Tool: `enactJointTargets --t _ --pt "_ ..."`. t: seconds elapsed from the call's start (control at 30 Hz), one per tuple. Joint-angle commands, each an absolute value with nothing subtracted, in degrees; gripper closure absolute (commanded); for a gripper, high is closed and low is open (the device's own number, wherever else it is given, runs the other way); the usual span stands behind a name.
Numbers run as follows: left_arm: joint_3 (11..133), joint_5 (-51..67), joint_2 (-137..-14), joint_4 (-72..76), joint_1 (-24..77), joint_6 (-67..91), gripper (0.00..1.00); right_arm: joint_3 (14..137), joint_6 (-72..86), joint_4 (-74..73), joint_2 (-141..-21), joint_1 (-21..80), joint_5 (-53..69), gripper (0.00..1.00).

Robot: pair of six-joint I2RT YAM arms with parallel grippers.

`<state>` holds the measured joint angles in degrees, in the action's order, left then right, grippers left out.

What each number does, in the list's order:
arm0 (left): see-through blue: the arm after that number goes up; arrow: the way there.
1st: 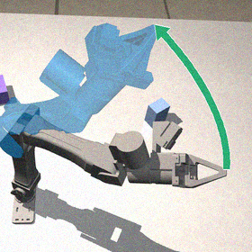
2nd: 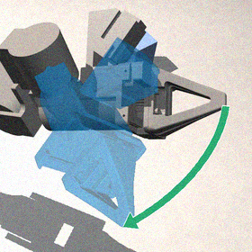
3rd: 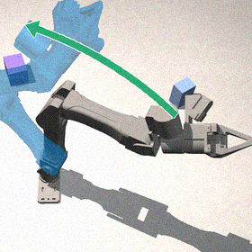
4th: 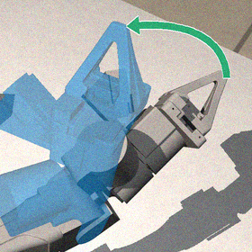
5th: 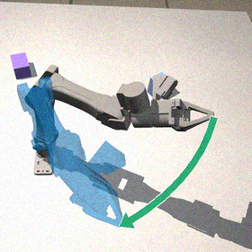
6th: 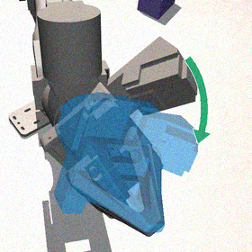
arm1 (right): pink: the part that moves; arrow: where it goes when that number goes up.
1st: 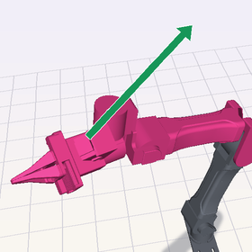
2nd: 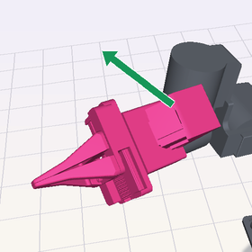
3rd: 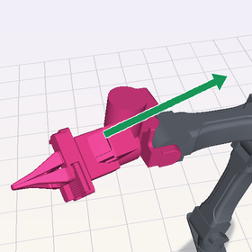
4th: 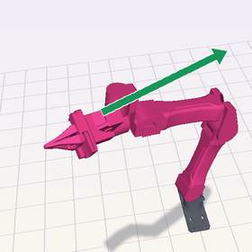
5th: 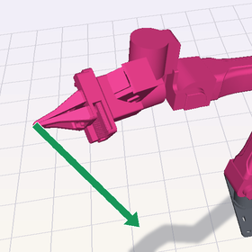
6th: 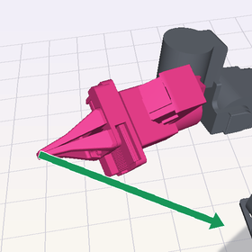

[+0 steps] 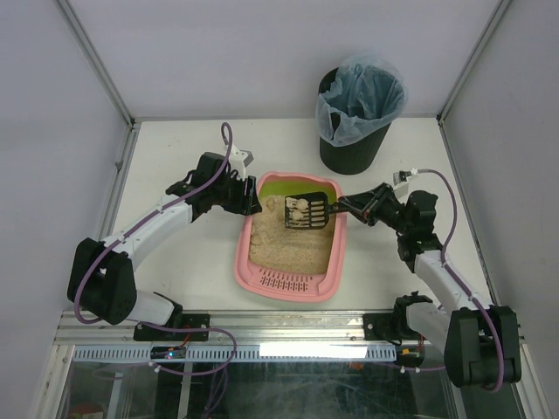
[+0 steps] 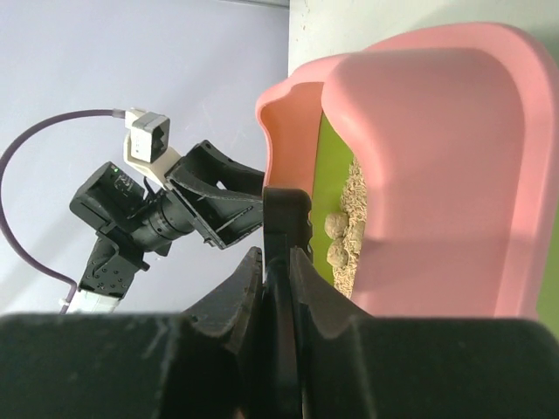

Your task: Clean the litter box

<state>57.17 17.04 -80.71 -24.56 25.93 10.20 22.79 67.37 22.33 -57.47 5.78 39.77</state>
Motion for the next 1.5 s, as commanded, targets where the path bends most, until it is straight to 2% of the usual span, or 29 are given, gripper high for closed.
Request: enactJointTargets --t 0.0,0.07,0.23,0.37,0.47,0.6,0.73,0.83,0.97,1.1,1.23,1.3,1.37,1.47 --pt "59.32 16.43 -80.66 -23.88 25.82 8.78 0.51 24.95 67.82 26.14 -55.73 5.09 42.29 1.0" --pt "59.3 16.56 -80.83 -23.91 25.8 8.87 0.51 24.75 67.82 27.82 -56.19 5.09 44.82 1.0" --pt "59.24 16.64 -80.87 -23.91 25.89 8.88 0.51 20.22 72.43 29.97 -53.54 2.46 41.1 1.0" --pt "59.4 16.64 -81.06 -23.91 25.76 8.87 0.51 23.84 69.88 31.13 -57.12 4.75 46.31 1.0" --pt "59.2 16.51 -80.92 -23.92 25.8 8.82 0.51 20.23 73.13 30.5 -53.82 1.54 40.36 1.0" --pt "59.34 16.01 -80.96 -23.9 25.8 8.7 0.51 26.68 66.67 28.38 -58.19 6.04 47.62 1.0" --pt "59.34 16.81 -81.33 -24.01 25.84 8.87 0.51 21.09 70.64 28.41 -52.81 2.15 39.75 1.0" --pt "59.27 15.75 -81.02 -23.99 25.84 8.57 0.51 26.81 65.07 26.96 -56.99 6.27 47.0 1.0" --pt "59.34 16.6 -81.4 -24.16 25.84 8.77 0.51 22.73 68.35 23.42 -51.68 2.76 38.25 1.0" --pt "59.44 15.61 -81.1 -24.17 25.86 8.47 0.51 28.77 63.66 23.82 -58.38 6.55 48.2 1.0" --pt "59.42 16.08 -81.22 -24.34 25.86 8.65 0.51 24.45 67.22 19.9 -52.08 3.47 36.6 1.0" --pt "59.29 15.63 -80.96 -24.35 25.84 8.38 0.51 25.24 66.57 23.03 -53.72 5.9 39.53 1.0" --pt "59.42 15.47 -81.06 -24.39 25.84 8.24 0.51 31.43 60.59 19.35 -57.73 9.25 45.09 1.0" --pt "59.54 16.13 -81.48 -24.47 25.84 8.39 0.51 30.65 57.99 12.4 -54.53 7.28 38.25 1.0"
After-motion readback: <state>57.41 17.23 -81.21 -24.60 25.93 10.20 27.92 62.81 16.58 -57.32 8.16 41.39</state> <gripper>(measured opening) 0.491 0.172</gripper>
